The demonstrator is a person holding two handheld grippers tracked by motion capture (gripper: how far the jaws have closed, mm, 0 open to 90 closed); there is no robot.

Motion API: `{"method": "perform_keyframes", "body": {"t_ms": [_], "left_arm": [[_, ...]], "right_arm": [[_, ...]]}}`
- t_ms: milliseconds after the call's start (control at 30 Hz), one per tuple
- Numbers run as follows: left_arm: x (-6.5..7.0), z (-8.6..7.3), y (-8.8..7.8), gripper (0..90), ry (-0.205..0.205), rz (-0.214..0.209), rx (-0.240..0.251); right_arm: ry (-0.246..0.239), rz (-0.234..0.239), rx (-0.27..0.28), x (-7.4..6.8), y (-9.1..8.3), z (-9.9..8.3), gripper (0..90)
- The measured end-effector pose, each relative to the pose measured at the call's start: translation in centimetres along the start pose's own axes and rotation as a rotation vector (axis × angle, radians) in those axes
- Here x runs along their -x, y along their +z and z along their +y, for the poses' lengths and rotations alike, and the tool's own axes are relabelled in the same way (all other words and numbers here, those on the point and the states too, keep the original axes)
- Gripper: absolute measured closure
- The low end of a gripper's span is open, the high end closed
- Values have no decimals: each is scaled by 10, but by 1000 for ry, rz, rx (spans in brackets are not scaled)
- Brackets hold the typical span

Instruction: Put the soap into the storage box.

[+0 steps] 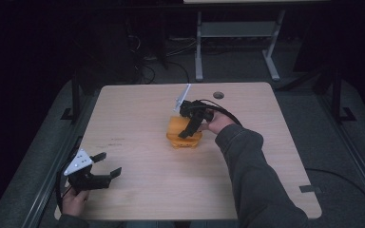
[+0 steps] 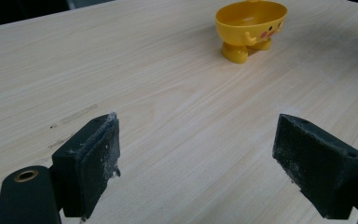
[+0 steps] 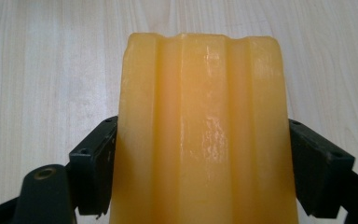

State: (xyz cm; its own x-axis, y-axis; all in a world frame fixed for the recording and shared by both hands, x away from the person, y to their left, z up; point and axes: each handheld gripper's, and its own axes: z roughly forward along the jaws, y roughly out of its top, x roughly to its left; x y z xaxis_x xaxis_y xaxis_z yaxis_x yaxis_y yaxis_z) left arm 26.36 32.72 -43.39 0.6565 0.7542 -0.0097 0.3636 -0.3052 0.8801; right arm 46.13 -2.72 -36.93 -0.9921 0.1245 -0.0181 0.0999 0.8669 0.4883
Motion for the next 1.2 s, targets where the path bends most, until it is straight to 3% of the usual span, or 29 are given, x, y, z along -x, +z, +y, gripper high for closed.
{"method": "perform_keyframes", "body": {"t_ms": [667, 1200], "left_arm": [[1, 0, 1, 143, -5, -4, 6], [0, 0, 1, 143, -9, -2, 6]], "right_arm": [[22, 34, -23, 5, 19, -6, 205], [5, 8, -28, 0, 24, -8, 202]]}}
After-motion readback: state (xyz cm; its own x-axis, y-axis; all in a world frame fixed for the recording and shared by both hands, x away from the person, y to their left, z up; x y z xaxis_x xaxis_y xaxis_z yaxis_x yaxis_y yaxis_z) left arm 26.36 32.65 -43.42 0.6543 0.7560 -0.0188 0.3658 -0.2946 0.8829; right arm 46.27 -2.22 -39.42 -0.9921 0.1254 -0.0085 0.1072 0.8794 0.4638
